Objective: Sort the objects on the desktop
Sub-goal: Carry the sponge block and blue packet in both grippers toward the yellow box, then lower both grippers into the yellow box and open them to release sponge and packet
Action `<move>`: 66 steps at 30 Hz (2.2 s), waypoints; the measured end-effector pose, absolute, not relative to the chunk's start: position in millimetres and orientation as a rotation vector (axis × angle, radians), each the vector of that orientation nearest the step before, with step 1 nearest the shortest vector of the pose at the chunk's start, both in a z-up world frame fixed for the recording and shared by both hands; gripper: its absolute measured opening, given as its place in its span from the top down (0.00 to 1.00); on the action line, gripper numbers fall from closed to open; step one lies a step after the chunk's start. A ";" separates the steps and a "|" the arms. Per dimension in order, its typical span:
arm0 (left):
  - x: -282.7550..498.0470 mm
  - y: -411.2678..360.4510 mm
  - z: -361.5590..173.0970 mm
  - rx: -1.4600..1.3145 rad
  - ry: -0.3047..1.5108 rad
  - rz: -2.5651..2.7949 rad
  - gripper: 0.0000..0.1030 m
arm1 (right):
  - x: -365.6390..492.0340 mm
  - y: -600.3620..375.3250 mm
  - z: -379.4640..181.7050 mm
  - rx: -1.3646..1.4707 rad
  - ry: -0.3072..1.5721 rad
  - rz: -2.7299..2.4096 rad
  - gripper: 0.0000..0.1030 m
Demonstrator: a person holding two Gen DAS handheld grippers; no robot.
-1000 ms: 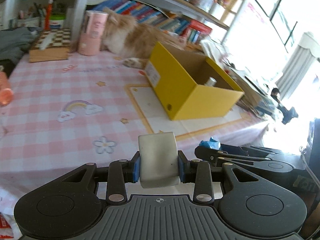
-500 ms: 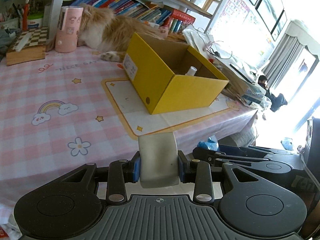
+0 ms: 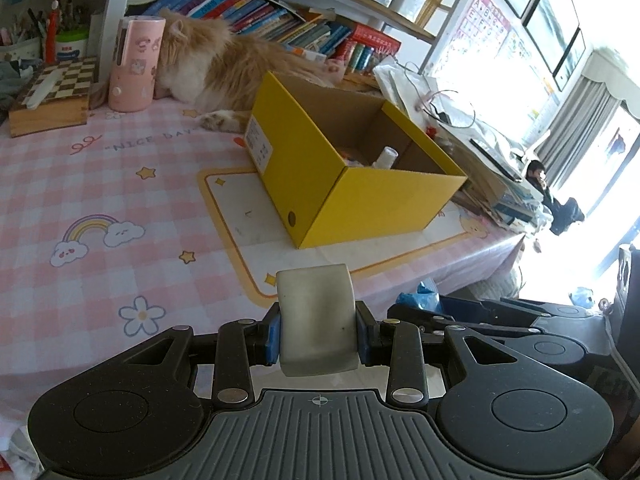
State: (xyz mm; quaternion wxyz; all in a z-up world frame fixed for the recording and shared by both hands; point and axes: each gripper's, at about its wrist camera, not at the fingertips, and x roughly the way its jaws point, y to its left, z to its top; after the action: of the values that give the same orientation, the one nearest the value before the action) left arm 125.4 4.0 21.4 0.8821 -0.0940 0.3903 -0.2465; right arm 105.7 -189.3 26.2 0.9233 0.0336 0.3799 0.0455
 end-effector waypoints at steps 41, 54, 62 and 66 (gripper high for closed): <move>170.3 -153.1 25.7 -0.133 0.796 -0.520 0.67 | 155.2 -341.9 21.6 0.095 0.790 0.120 0.61; 195.0 -165.7 83.9 -0.094 0.529 -0.447 0.67 | 198.7 -353.6 91.3 0.027 0.518 0.242 0.61; 250.9 -168.6 80.9 -0.089 0.510 -0.342 0.67 | 255.4 -350.1 90.4 -0.022 0.503 0.315 0.61; 272.5 -169.8 63.5 -0.029 0.568 -0.285 0.67 | 280.0 -340.8 72.0 -0.066 0.564 0.358 0.61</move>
State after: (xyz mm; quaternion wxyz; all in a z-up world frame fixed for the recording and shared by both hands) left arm 272.5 -169.8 63.5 0.9498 -0.0143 0.2792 -0.1403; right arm 280.0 -340.8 72.0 0.9443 -0.0322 0.2766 0.1756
